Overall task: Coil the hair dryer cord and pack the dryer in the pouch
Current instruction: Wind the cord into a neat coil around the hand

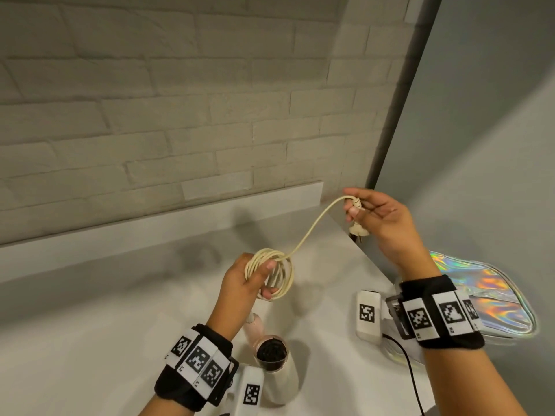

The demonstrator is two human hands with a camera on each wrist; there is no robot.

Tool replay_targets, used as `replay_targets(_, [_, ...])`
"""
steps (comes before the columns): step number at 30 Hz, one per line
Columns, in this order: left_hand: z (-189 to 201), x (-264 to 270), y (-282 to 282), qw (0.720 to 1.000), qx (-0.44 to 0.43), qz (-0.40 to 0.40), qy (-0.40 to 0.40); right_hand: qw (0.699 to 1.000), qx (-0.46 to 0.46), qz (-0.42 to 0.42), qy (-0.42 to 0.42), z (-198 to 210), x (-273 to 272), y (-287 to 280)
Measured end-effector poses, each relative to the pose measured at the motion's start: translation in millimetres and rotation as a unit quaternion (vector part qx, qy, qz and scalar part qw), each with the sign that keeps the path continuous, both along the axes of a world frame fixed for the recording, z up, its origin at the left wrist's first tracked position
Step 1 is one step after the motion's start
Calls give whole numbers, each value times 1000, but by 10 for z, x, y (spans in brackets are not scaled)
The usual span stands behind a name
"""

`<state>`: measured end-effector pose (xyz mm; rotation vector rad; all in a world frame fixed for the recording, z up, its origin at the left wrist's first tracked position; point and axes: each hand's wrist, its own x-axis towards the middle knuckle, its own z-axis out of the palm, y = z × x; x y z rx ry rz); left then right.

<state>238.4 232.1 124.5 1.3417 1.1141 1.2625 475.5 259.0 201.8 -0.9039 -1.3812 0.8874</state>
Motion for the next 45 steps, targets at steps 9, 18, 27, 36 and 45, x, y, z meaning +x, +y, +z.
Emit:
replay_targets(9, [30, -18, -29, 1000, 5, 7, -7, 968, 35, -212, -126, -242, -272, 120])
replay_targets(18, [13, 18, -7, 1000, 17, -16, 13, 982, -166, -60, -67, -721, -739, 131])
replay_targets(27, [-139, -21, 90, 998, 48, 2, 38, 955, -283, 81, 42, -766, -850, 19])
replay_targets(36, [-147, 19, 124, 996, 64, 13, 55, 912, -325, 218, 126, -690, -847, -38])
replay_targets(45, [-191, 13, 162, 994, 63, 41, 82, 913, -294, 275, 59, -658, -841, -126])
